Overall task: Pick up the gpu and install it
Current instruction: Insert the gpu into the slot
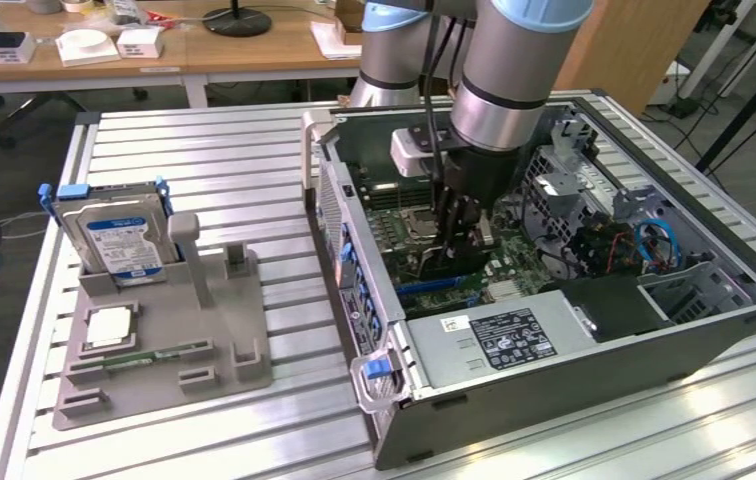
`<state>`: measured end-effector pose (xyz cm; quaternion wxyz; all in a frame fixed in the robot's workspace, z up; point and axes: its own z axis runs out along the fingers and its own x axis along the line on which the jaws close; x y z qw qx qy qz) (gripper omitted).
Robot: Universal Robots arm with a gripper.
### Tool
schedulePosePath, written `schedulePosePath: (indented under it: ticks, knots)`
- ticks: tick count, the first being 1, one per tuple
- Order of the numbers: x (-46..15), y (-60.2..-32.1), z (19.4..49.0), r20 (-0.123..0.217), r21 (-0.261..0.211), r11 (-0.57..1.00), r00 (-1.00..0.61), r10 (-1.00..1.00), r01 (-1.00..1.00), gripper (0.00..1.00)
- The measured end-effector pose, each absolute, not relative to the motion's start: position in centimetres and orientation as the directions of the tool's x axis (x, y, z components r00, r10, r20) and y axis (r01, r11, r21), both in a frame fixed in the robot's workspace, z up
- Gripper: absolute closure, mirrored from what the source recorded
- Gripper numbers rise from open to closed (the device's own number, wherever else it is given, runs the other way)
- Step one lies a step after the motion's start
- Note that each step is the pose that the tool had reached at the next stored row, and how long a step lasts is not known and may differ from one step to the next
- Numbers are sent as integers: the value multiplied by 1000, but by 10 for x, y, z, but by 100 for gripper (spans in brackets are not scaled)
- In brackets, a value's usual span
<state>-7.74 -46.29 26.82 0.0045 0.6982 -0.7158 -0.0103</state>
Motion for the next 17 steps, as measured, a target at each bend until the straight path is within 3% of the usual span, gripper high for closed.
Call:
schedulePosePath:
  ticks: [17]
  knots:
    - [-77,-461,257,-8,21,25,-25,-1000,-999,74]
